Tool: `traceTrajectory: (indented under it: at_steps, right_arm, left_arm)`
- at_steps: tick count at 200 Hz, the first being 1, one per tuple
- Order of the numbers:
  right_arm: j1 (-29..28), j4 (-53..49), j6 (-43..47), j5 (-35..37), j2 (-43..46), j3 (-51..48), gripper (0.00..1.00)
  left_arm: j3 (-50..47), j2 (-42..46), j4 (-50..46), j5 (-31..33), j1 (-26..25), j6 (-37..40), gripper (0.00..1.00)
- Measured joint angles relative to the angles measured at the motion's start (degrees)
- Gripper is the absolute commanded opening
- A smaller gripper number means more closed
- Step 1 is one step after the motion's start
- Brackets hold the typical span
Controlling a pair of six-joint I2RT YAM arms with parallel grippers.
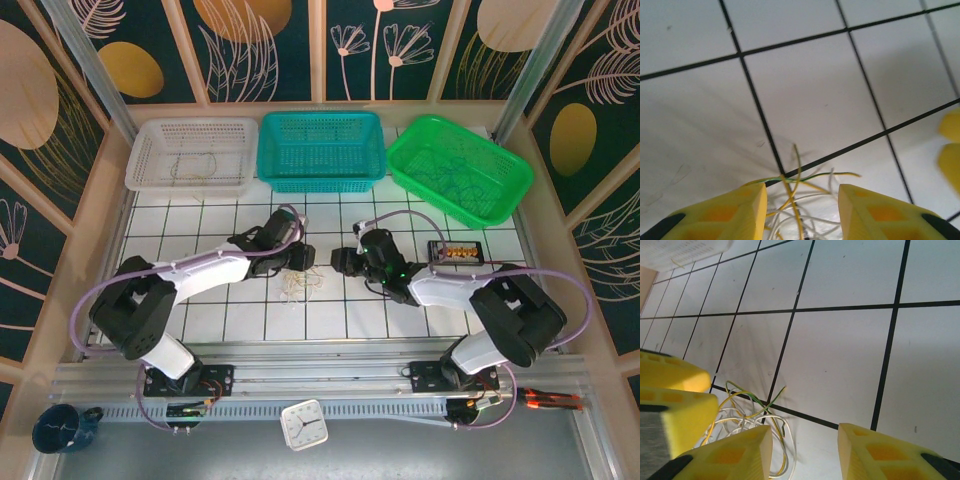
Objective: Untangle the cables
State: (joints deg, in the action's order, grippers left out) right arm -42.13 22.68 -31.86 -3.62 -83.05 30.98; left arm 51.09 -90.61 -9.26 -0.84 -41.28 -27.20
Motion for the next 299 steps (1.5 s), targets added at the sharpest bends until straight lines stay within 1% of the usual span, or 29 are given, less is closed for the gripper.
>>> traceTrajectory:
  at_steps: [17,26,64,148,165,181,196,203,232,257,299]
  right_arm:
    - [0.28,-0.07,-0.07,0.44,0.66,-0.28,0.40]
    - [0.42,-0.09,-0.07,0.61,0.85,-0.44,0.40]
    - [0.57,-0.17,-0.11,0.68,1.05,-0.92,0.40]
    - [0.57,-0.15,-0.26,0.63,1.05,-0.94,0.40]
    - [0.57,-0.15,-0.31,0.59,1.05,-0.94,0.40]
    - [0.57,-0.04,-0.55,0.55,1.07,-0.94,0.40]
    - [0.57,0.39,-0.98,0.26,1.05,-0.96,0.40]
    - [0.57,0.76,-1.22,0.02,1.05,-0.96,0.40]
    - [0.57,2.51,-1.86,-1.20,1.05,-1.36,0.40]
    - [0.52,4.28,-2.64,-2.29,1.03,-2.27,0.40]
    - [0.52,6.36,-3.28,-3.32,0.31,-2.82,0.40]
  left_arm:
    - [0.33,-0.55,-1.53,1.64,-0.31,0.24,0.36]
    - [0.42,-0.66,-1.79,1.97,-0.33,0.26,0.34]
    - [0.63,-1.20,-1.97,2.47,-0.46,0.48,0.30]
    - [1.22,-3.17,-2.10,2.40,-1.40,0.63,0.27]
    - [1.22,-3.74,-2.10,2.34,-1.57,0.66,0.23]
    - [1.22,-4.17,-2.10,2.21,-1.62,0.72,0.14]
    - [1.44,-4.31,-2.12,1.75,-1.64,0.52,0.03]
    - [1.57,-4.31,-2.03,1.29,-1.64,0.52,0.00]
    - [1.86,-3.56,-0.09,-2.14,-1.66,-0.87,0.00]
    - [1.86,-0.52,2.21,-4.74,-1.66,-3.13,0.00]
    - [2.05,4.98,5.77,-5.40,-1.66,-5.27,0.00]
